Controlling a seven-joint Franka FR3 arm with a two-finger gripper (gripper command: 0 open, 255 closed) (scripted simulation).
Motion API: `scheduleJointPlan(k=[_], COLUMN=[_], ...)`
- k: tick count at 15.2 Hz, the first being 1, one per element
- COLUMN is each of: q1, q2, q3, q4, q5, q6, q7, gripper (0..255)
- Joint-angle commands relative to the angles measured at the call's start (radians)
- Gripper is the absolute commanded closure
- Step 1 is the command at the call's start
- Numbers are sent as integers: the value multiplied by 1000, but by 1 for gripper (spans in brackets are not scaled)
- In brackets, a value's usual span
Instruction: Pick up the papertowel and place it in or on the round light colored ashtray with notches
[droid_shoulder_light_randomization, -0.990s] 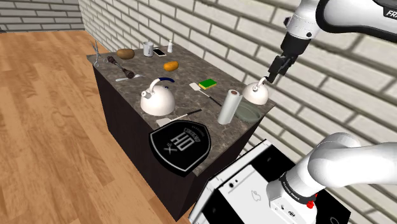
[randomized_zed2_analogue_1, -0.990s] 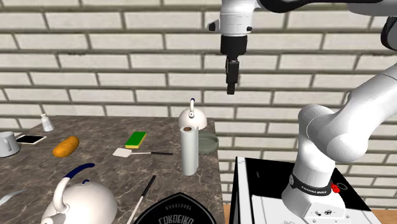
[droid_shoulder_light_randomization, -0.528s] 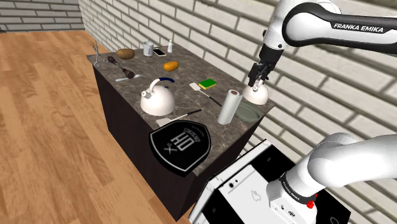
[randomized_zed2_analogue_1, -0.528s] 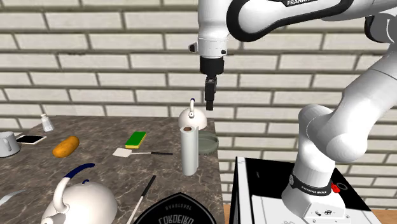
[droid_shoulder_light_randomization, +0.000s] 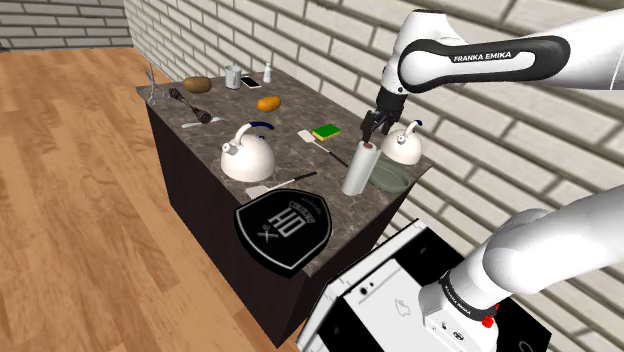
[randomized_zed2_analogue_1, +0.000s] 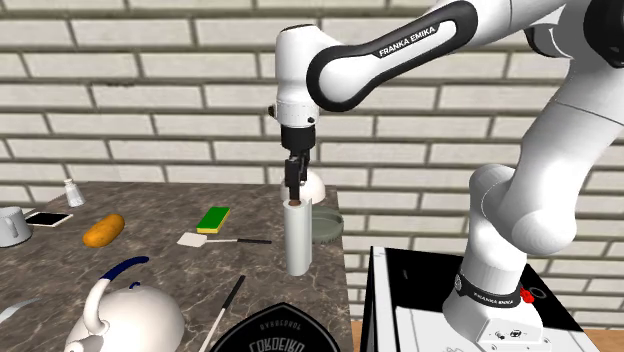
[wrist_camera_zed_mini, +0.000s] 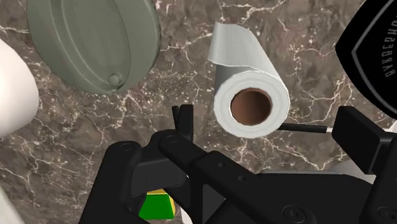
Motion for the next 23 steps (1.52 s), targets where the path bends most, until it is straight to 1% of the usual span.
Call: scheduleJointPlan(k=[1,2,3,10,18,19,23], q1=[-2,-2,-3,-5,-5,-5,-5], q2=[65,101,106,152,152,152,153], q3=[-5,-7,-8,-10,-10,-10,-10], q4=[12,23,25,-34,-34,-34,-34], q5=[7,11,12,7,7,7,7], q6=[58,83,86,192,192,192,192], q7=[2,2,2,5,5,5,5], gripper=[0,0,0,0,0,255,255])
